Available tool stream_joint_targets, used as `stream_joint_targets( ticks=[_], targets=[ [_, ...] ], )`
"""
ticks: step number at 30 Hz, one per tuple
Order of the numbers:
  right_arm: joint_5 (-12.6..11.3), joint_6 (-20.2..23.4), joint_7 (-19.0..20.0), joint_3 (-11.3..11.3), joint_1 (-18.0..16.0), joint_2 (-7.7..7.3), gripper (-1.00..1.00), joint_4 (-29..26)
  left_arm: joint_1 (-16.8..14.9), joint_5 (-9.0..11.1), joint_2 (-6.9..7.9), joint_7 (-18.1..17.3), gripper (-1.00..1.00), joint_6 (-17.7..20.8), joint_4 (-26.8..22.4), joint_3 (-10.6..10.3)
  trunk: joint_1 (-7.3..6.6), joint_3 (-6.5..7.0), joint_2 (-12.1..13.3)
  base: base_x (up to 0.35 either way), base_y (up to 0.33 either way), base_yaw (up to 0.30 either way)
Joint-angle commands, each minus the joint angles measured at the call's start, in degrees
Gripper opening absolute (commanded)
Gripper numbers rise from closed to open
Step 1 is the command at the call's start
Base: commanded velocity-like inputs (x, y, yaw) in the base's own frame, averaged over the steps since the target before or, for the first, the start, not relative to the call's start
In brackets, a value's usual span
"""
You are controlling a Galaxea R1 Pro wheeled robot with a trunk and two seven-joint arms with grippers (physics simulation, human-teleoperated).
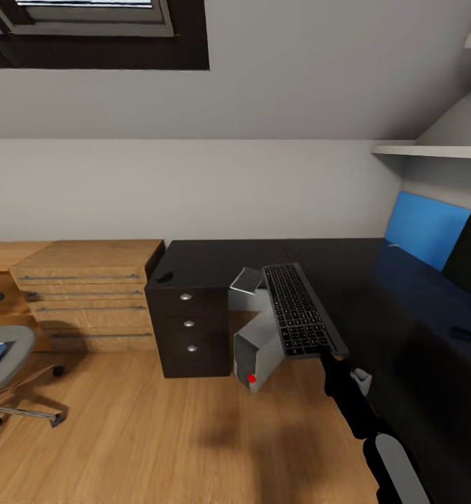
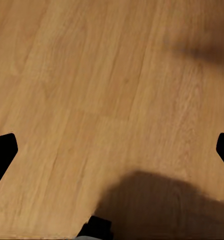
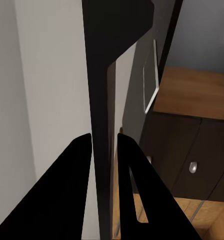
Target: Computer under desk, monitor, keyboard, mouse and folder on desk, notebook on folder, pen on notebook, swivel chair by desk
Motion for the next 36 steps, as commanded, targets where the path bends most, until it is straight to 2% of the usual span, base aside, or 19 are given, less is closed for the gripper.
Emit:
stream_joint_targets(
  ticks=[1, 17, 27, 36],
  targets=[
    [-0.7, 0.5, 0.4, -0.2, 0.0, 0.05, -1.00, 0.0, 0.0, 0.2, 0.04, 0.4, 1.00, 0.2, -0.1, -0.1, -0.02, -0.04, 0.0, -0.231, -0.202, 0.000],
    [-0.7, 0.4, 0.3, -0.3, 0.0, 0.10, -1.00, 0.0, 0.0, 0.1, 0.06, 0.3, 1.00, 0.2, -0.1, -0.1, -0.02, -0.04, 0.0, -0.319, -0.034, 0.000],
    [-0.7, 0.5, 0.3, -1.7, 0.0, 0.17, -1.00, 0.2, 0.0, 0.1, 0.06, 0.3, 1.00, 0.2, -0.1, -0.1, -0.02, -0.04, 0.0, -0.337, -0.014, 0.000],
    [-0.8, 0.5, 0.3, -1.9, 0.0, 0.06, -1.00, 0.2, 0.0, 0.1, 0.06, 0.3, 1.00, 0.2, -0.1, -0.1, -0.02, -0.04, 0.0, -0.314, -0.145, 0.000]
  ],
)
